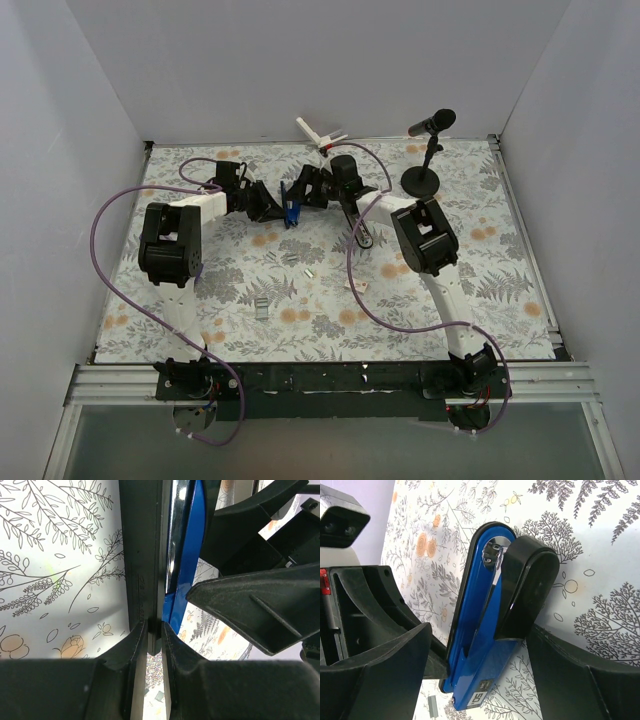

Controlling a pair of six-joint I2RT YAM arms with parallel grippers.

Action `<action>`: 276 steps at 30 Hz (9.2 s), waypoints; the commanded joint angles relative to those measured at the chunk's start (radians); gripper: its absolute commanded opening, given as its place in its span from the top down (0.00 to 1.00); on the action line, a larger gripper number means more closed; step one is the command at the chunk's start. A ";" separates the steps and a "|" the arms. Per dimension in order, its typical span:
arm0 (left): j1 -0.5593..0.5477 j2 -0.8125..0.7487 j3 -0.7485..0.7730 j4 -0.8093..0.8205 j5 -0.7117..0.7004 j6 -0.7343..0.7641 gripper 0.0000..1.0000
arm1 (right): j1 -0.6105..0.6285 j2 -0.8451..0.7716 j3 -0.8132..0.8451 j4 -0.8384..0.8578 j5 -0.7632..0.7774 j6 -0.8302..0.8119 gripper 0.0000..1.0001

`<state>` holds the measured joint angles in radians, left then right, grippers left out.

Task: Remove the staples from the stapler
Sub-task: Pick up the stapler from the center of the board, then open the stapler, then move the stapler to the center of the board.

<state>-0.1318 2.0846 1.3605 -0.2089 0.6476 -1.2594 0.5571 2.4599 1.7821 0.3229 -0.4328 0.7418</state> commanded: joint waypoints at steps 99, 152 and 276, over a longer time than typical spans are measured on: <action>0.001 -0.331 -0.104 0.315 0.078 -0.164 1.00 | 0.132 -0.469 0.006 -0.315 0.181 -0.598 0.25; 0.176 -0.420 -0.205 0.589 0.035 -0.595 1.00 | 0.096 -0.975 -0.553 -0.338 0.106 -0.700 0.16; 0.187 -0.856 -0.577 0.230 -0.236 -0.038 0.34 | -0.109 -0.427 -0.114 -0.111 0.480 -0.749 0.99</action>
<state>0.0566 1.2617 0.7834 0.0036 0.4072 -1.3056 0.4362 2.1750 1.7184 0.0441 0.0463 -0.0166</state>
